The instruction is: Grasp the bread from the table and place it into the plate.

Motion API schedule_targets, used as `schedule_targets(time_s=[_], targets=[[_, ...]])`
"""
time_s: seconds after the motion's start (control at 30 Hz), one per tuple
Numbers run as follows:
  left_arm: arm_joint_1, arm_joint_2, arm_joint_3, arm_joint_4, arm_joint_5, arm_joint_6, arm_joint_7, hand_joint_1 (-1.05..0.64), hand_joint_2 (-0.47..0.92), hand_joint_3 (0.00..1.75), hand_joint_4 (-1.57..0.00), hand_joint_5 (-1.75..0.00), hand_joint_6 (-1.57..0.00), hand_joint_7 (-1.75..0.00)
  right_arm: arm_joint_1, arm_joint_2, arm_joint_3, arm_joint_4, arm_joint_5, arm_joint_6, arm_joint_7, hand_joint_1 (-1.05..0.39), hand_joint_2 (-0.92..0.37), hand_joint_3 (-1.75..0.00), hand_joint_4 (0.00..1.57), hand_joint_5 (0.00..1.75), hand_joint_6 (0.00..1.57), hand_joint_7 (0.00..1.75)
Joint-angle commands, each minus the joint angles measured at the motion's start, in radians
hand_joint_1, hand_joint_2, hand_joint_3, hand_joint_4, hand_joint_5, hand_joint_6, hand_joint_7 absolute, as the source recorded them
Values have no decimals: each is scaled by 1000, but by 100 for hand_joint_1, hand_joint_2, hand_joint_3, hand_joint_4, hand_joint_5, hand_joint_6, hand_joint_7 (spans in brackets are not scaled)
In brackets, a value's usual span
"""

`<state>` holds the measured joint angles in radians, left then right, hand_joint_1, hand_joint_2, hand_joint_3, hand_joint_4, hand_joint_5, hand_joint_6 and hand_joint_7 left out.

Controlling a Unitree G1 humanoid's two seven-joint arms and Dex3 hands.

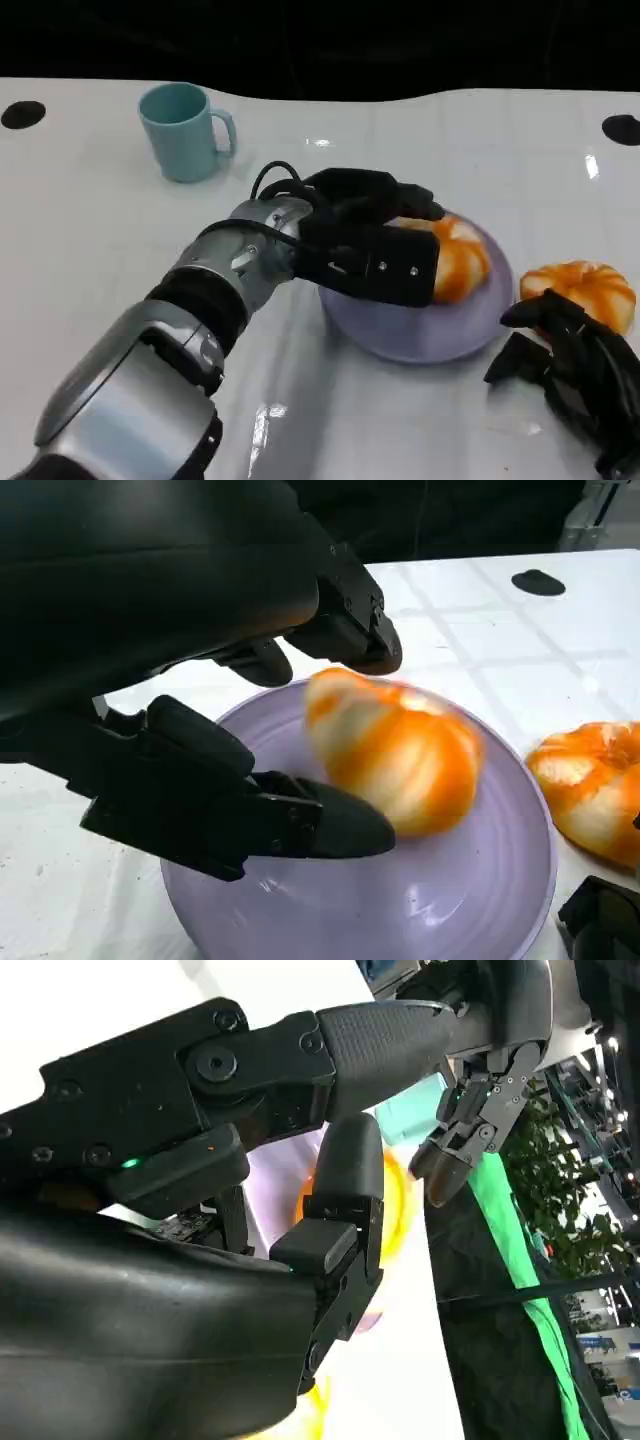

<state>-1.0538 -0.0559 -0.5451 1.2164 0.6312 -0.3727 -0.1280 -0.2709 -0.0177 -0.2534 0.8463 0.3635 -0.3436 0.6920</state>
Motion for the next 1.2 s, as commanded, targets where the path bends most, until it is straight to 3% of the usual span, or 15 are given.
schedule_targets(time_s=[0.03, 0.17, 0.27, 0.4, 0.73, 1.03, 1.2], targets=[[-24, 11, -3, 0, 2, 2, -10, -75, 92, 43, -16, -48, -34, -3, 22, -7, 2, 8, -6, 8, -6, -51, -92, -28, 64, 156, 58, 126], [-24, 11, -3, 0, 2, 2, -10, -75, 92, 43, -16, -47, -35, -3, 22, -7, 2, 8, -6, 8, -6, -51, -92, -28, 64, 156, 58, 127], [-21, 40, -9, -23, 15, -9, 18, -87, 92, 55, -17, -59, -47, -8, 27, 2, -4, -32, 13, 77, -34, -54, -92, -20, 66, 157, 60, 127], [-20, 45, -13, -27, 16, -8, 20, -90, 92, 58, -16, -63, -49, -8, 32, 2, -6, -55, 27, 115, -29, -54, -92, -17, 65, 157, 59, 126], [-7, 71, 2, -45, -5, -32, 16, -88, 92, 58, -13, -66, -49, -8, 40, 2, -3, -67, 19, 112, -40, -55, -92, -16, 64, 158, 60, 124], [44, 118, 63, -103, -76, -95, -13, -87, 92, 58, -15, -68, -49, -7, 39, 1, -6, -72, 23, 119, -36, -54, -92, -17, 64, 159, 61, 123], [179, 140, 219, -180, -291, -209, -82, -79, 92, 50, -23, -74, -51, -7, 38, -2, -12, -67, 31, 127, -28, -54, -92, -19, 63, 159, 60, 123]])
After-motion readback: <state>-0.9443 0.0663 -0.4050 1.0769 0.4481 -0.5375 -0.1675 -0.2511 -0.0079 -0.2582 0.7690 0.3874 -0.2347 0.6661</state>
